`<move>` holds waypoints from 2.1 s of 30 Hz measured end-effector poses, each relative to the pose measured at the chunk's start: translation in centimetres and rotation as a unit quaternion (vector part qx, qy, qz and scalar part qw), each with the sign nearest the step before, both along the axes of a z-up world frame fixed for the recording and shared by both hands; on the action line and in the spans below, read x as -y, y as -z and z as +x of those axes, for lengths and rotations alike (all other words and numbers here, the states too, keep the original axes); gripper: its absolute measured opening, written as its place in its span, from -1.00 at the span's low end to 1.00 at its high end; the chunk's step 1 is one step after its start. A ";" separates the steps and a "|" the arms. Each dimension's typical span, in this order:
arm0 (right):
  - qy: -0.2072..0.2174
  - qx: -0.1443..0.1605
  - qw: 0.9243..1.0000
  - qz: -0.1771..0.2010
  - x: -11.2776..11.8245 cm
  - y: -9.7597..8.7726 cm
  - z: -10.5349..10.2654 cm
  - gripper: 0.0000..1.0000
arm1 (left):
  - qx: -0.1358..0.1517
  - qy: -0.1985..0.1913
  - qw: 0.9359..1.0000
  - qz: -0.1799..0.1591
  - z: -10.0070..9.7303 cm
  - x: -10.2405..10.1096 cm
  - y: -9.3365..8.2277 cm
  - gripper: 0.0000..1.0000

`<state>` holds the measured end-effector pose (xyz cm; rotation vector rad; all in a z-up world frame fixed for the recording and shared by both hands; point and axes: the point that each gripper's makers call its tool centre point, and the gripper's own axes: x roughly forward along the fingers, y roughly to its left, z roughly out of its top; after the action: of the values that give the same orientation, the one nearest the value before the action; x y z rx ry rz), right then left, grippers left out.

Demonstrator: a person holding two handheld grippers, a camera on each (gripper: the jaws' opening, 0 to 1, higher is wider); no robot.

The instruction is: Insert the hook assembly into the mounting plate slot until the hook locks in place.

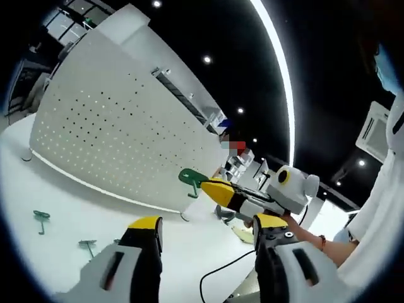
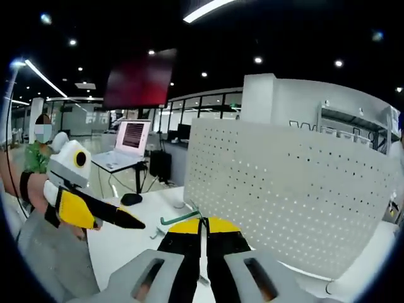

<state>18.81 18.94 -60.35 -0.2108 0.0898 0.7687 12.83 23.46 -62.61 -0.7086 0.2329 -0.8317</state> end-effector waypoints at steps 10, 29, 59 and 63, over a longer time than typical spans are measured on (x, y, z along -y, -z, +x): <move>-0.005 0.007 1.000 0.018 -0.3 -1.1 -0.5 -1.00 | -0.028 -0.005 0.997 -0.069 0.8 -0.3 -0.8 -0.18; -0.022 0.006 0.999 0.031 -1.9 -1.2 -2.0 -1.00 | -0.057 -0.013 0.990 -0.131 1.3 -0.4 -1.1 -0.43; -0.008 0.035 0.998 0.053 -3.5 -2.0 -2.7 -1.00 | -0.085 -0.014 0.967 -0.238 2.6 -1.4 -2.8 -0.86; -0.006 0.043 0.998 0.051 -3.7 -2.1 -2.8 -1.00 | -0.085 -0.015 0.967 -0.238 2.6 -1.4 -2.8 -0.89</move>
<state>16.00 22.66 -58.23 -0.1480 -0.0314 0.7732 15.38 24.89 -59.82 -1.2357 0.1758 -0.8048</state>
